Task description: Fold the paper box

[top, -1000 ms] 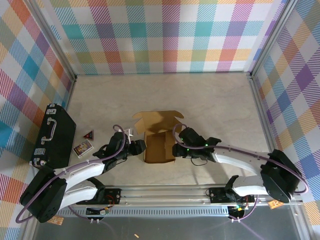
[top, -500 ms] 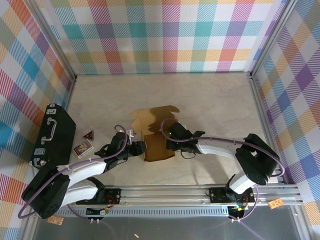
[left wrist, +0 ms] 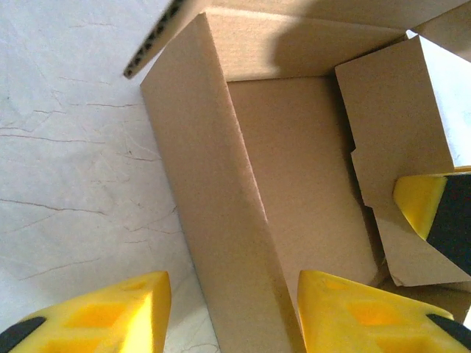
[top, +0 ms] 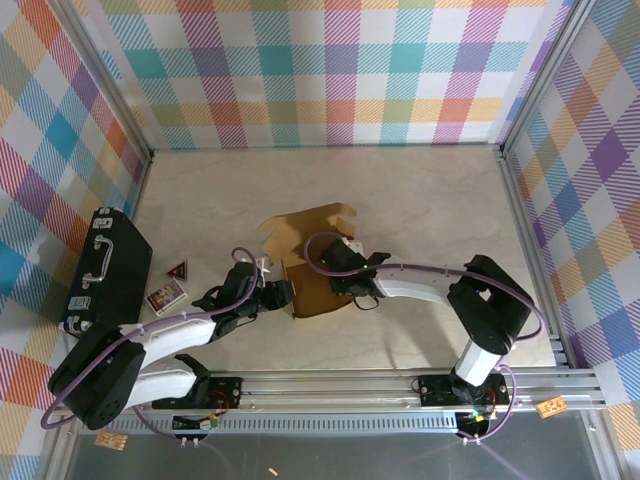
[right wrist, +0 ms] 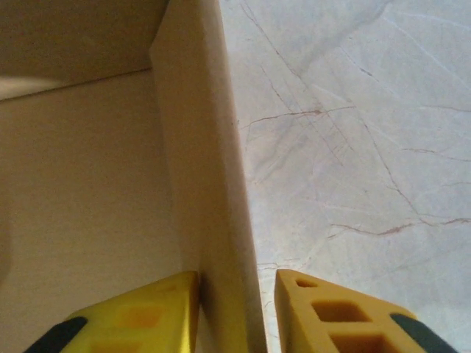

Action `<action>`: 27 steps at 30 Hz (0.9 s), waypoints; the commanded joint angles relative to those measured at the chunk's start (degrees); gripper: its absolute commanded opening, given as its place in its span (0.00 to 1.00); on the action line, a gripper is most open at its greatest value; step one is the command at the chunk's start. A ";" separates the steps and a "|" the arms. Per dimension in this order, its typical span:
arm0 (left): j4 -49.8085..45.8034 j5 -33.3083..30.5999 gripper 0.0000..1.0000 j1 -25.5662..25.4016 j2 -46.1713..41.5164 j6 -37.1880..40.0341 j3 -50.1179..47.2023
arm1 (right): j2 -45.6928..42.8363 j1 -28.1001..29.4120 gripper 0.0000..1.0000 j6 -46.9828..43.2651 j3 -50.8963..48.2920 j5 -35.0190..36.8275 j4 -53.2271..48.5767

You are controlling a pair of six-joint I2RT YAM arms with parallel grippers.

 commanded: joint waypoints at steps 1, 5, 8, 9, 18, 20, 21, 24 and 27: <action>0.58 0.01 0.49 -0.49 0.88 0.59 1.42 | 2.38 0.33 0.30 -2.48 1.30 0.45 -1.84; 0.85 0.01 0.49 -0.48 1.76 0.60 1.60 | 4.36 0.34 0.26 -3.39 2.67 -0.53 -2.83; 0.92 0.36 0.49 -0.52 2.27 0.64 1.78 | 5.44 0.33 0.20 -3.68 4.30 0.80 -5.19; 0.99 0.38 0.49 -0.52 2.31 0.67 1.78 | 5.70 0.33 0.20 -3.74 4.90 1.36 -6.05; 0.78 0.20 0.49 -0.47 2.06 0.68 1.61 | 9.60 0.59 0.10 -4.35 9.14 5.83 -12.80; 0.77 0.20 0.49 -0.50 2.02 0.64 1.61 | 10.54 0.86 0.05 -4.63 9.90 6.38 -13.84; 0.76 0.19 0.49 -0.48 2.00 0.62 1.63 | 10.65 0.98 0.03 -4.72 9.91 6.55 -13.97; 0.50 0.04 0.49 -0.52 1.68 0.63 1.61 | 10.42 1.47 0.00 -4.71 9.82 7.72 -14.35; 0.24 -0.05 0.49 -0.47 1.38 0.65 1.59 | 10.05 1.42 0.00 -4.55 9.52 8.59 -14.71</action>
